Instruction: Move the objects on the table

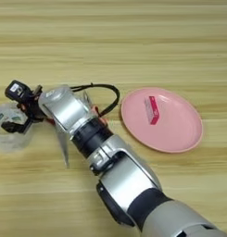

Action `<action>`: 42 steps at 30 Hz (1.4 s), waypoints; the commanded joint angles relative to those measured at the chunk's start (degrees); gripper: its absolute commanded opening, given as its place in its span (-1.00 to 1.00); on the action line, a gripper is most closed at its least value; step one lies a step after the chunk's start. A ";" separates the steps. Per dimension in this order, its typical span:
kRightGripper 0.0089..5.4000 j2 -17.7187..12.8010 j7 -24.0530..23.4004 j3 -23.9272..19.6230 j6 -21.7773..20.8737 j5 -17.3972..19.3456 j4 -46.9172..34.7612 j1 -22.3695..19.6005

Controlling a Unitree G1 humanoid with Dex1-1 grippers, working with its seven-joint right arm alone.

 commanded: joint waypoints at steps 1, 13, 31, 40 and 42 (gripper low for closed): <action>0.99 1.47 -1.63 -3.34 -5.84 -0.85 6.46 -6.56; 0.73 3.41 -0.33 -7.28 -10.72 -1.61 20.29 -10.69; 0.15 3.01 0.73 -8.18 -9.63 -1.62 17.55 -10.78; -0.18 2.08 0.46 -9.12 -8.79 -2.33 15.10 -10.25; -0.29 2.00 0.27 -9.35 -8.51 -2.43 14.70 -10.42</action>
